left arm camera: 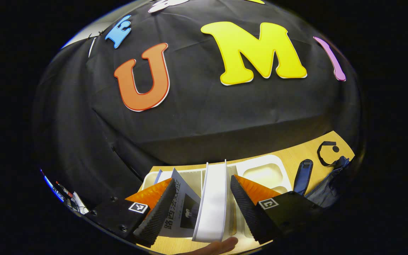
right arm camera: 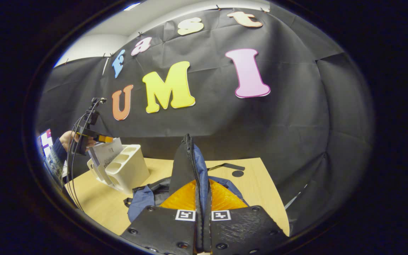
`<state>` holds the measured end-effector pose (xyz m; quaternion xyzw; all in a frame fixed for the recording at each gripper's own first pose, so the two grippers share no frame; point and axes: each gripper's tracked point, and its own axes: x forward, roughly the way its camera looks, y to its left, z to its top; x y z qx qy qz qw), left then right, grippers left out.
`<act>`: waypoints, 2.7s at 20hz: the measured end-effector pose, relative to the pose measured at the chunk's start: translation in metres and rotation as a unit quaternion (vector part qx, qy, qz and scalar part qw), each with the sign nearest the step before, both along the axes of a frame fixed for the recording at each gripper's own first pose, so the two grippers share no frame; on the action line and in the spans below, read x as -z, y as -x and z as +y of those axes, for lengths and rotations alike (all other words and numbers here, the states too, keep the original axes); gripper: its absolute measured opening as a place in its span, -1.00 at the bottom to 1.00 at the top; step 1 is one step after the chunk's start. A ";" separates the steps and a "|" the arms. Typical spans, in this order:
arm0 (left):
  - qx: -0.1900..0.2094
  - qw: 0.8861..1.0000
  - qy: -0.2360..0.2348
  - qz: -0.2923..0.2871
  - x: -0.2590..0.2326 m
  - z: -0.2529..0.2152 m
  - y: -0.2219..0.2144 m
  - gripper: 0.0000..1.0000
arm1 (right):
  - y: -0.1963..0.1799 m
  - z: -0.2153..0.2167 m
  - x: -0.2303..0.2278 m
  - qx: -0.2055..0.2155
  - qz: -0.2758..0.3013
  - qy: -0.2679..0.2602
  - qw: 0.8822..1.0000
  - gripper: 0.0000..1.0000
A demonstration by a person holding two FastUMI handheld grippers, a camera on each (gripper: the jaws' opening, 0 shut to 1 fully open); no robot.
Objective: Open the schoolbag, grab two books from the bookshelf and put them into the schoolbag.
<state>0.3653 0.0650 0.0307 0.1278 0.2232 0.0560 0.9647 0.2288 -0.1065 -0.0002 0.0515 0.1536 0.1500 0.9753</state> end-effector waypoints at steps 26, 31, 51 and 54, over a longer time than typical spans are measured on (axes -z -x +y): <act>-0.010 0.990 0.052 0.133 0.046 -0.024 0.041 -0.05 | -0.005 -0.006 0.023 0.003 0.019 0.018 1.000 -0.94; -0.013 0.989 0.082 0.126 0.036 -0.005 0.071 -0.06 | -0.006 0.002 0.028 -0.006 0.023 0.021 0.999 -0.94; -0.010 0.932 0.356 0.062 0.039 -0.012 0.223 -0.05 | -0.006 0.031 0.042 0.000 0.037 0.061 0.997 -0.94; -0.007 0.903 0.425 0.057 0.045 -0.024 0.235 -0.06 | -0.006 0.033 0.042 0.002 0.039 0.063 0.997 -0.94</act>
